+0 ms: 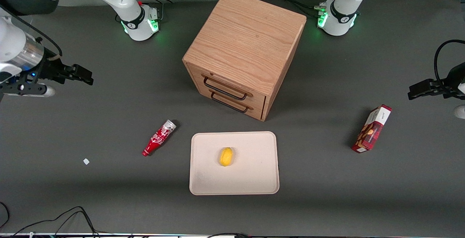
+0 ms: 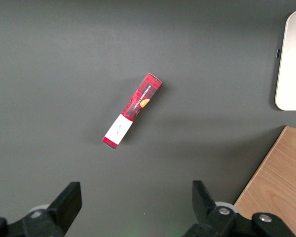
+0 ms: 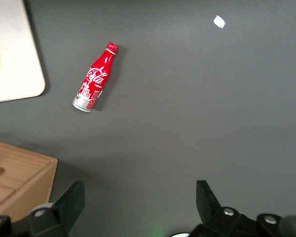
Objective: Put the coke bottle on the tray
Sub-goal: 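Move the open right gripper down over the lying red Coca-Cola bottle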
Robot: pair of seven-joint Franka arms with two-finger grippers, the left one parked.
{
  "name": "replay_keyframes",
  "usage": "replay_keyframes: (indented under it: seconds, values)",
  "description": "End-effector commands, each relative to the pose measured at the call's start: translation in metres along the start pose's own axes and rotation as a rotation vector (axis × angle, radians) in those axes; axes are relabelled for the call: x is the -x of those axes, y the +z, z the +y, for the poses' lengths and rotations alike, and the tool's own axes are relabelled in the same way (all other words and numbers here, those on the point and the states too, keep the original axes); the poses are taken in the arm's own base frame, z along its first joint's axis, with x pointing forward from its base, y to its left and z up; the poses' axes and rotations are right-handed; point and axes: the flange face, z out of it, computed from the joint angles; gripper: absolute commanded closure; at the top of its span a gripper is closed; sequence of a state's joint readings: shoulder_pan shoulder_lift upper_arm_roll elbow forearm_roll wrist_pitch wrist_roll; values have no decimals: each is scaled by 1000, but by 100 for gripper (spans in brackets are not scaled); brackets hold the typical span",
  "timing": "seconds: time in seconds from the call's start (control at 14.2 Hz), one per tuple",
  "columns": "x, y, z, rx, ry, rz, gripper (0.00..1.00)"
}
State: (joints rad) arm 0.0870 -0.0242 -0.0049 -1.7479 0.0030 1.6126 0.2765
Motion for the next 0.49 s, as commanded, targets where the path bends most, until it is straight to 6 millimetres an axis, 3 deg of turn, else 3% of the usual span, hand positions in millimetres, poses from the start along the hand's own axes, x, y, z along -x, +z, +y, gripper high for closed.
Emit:
replay_keyframes:
  seconds: [0.0, 0.42]
  values:
    - [-24, 33, -21, -37, 175, -21, 0]
    - [-63, 141, -75, -67, 327, -15, 0]
